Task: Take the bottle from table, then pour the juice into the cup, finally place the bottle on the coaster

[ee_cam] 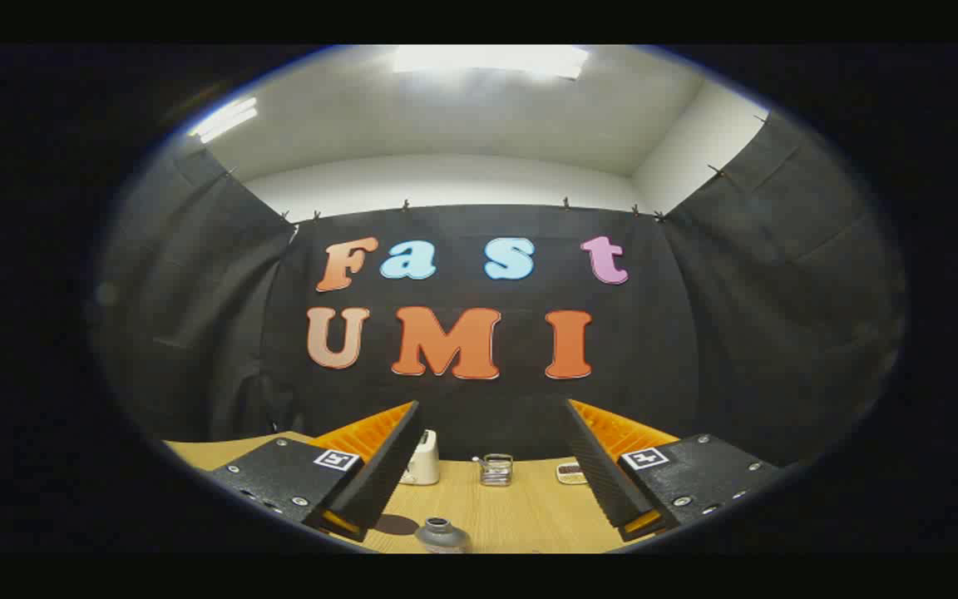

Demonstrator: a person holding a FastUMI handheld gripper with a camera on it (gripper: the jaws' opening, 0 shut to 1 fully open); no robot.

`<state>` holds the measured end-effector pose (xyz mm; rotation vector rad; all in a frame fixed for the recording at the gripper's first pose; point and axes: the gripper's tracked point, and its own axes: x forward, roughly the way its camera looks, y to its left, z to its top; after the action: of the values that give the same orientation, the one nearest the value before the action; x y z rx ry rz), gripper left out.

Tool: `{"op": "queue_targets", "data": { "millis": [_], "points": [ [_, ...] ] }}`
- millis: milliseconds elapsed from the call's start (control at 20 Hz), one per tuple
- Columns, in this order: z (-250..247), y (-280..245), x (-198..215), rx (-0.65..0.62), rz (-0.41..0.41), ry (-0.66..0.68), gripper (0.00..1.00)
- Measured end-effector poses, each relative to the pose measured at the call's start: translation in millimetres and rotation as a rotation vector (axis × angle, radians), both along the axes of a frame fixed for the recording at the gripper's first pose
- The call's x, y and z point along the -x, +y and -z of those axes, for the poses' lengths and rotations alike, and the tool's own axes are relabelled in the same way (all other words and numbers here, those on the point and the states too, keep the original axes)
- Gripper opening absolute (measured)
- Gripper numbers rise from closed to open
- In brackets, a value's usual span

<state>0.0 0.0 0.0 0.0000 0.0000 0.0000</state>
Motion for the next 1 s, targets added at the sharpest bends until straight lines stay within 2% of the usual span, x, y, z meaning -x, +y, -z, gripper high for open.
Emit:
{"op": "queue_targets", "data": {
  "millis": [300,600,1000],
  "points": [
    [1,2,-4,-0.050,-0.008,-0.014,0.98],
    [5,4,0,-0.036,-0.006,-0.001,0.98],
    [34,27,10,-0.066,-0.098,0.052,0.98]
  ]
}}
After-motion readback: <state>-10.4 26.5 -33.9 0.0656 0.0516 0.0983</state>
